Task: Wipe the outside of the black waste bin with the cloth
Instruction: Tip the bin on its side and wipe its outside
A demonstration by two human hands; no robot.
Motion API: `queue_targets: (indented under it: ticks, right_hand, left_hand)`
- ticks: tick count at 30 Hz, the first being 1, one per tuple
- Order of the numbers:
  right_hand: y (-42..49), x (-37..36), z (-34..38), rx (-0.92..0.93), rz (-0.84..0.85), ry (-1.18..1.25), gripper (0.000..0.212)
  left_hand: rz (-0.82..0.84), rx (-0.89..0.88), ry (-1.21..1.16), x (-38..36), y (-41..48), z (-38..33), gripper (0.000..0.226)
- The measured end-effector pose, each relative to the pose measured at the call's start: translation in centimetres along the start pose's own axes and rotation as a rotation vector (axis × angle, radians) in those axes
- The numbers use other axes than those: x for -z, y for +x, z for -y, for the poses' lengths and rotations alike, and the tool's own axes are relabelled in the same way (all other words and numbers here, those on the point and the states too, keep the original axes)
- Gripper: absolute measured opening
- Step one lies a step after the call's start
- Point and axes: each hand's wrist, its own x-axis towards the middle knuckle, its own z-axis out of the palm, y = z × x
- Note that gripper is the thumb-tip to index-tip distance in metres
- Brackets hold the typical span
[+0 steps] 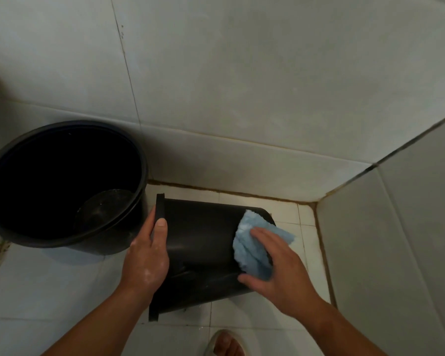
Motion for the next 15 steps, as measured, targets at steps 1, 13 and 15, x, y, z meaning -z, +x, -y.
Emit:
queue_targets:
  ticks: [1, 13, 15]
  right_hand:
    - [-0.1, 0.5, 0.5, -0.019, -0.020, 0.071, 0.073]
    - [5.9, 4.2, 0.3, -0.123, 0.070, -0.304, 0.021]
    - [6.2, 4.9, 0.2, -0.134, 0.036, -0.179, 0.011]
  left_hand:
    - [-0.003, 0.003, 0.003, 0.0, -0.1, -0.1, 0.050]
    - [-0.018, 0.015, -0.001, 0.1, -0.4, -0.5, 0.049]
    - [-0.021, 0.022, -0.007, 0.0, -0.2, -0.5, 0.048]
